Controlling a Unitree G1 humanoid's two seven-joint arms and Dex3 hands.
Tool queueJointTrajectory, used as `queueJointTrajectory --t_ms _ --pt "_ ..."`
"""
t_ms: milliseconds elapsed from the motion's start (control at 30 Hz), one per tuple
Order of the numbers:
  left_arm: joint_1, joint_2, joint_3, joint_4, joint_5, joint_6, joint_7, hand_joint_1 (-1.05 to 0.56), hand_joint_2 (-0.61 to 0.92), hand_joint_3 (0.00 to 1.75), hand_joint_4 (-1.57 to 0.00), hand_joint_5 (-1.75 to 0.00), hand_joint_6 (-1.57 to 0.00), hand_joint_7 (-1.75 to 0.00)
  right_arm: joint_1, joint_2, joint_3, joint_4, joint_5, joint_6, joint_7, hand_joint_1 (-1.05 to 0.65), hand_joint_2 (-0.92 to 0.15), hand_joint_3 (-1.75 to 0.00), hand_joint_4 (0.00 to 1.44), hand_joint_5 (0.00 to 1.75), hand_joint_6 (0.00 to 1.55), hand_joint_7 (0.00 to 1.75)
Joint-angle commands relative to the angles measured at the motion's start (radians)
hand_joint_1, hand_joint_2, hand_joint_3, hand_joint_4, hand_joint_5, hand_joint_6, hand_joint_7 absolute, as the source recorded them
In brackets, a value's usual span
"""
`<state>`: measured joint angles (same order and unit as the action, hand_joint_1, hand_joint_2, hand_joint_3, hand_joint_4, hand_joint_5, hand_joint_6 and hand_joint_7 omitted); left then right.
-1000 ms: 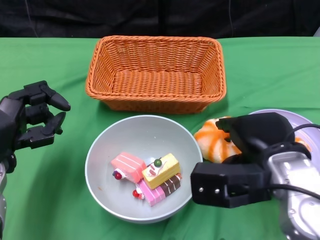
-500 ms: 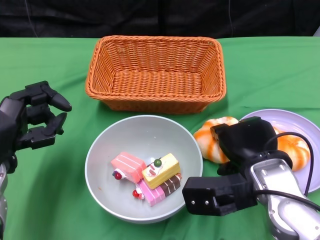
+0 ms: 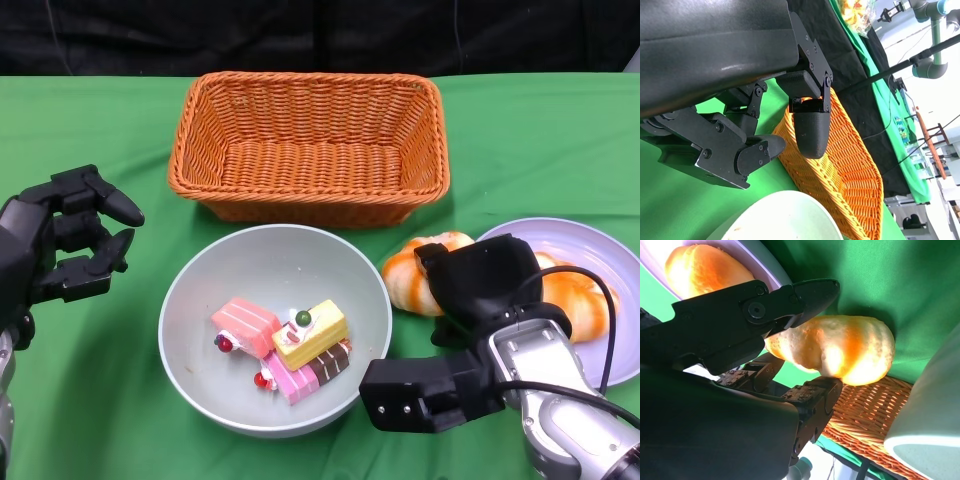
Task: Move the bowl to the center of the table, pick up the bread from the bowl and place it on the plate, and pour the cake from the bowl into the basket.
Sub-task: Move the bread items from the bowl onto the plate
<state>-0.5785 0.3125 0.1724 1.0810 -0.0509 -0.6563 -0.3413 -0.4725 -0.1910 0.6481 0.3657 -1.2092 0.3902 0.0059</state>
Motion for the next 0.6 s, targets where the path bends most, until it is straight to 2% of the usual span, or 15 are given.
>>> queueJointTrajectory --t_ms 33,100,200,467,600 --pt "0.017 0.01 0.006 -0.016 -0.01 -0.012 0.0 0.04 0.72 0.83 -0.69 -1.61 -0.71 -1.34 0.025 -0.002 -0.036 0.04 0.078 -0.087 -0.165 -0.41 -0.92 -0.07 0.7 1.04 0.86 0.27" --pt "0.016 0.012 0.005 -0.015 -0.007 -0.014 0.002 0.03 0.71 0.83 -0.69 -1.61 -0.71 -1.33 0.033 -0.009 -0.059 0.054 0.13 -0.148 -0.246 -0.33 -0.92 -0.06 0.68 1.27 0.94 0.34" --pt "0.016 0.013 0.004 -0.014 -0.007 -0.012 0.002 0.03 0.72 0.83 -0.69 -1.6 -0.71 -1.32 0.031 -0.014 -0.07 0.071 0.162 -0.185 -0.296 -0.32 -0.92 -0.03 0.65 1.39 0.96 0.43" --pt "0.014 0.015 0.001 -0.011 -0.001 -0.013 0.007 0.02 0.73 0.8 -0.7 -1.59 -0.71 -1.31 0.032 -0.035 -0.089 0.08 0.211 -0.256 -0.378 -0.33 -0.9 -0.01 0.65 1.35 0.92 0.48" --pt "0.012 0.015 0.0 -0.009 -0.001 -0.015 0.007 0.02 0.73 0.8 -0.71 -1.6 -0.72 -1.31 0.036 -0.048 -0.099 0.07 0.221 -0.288 -0.409 -0.33 -0.92 0.0 0.66 1.29 0.87 0.57"
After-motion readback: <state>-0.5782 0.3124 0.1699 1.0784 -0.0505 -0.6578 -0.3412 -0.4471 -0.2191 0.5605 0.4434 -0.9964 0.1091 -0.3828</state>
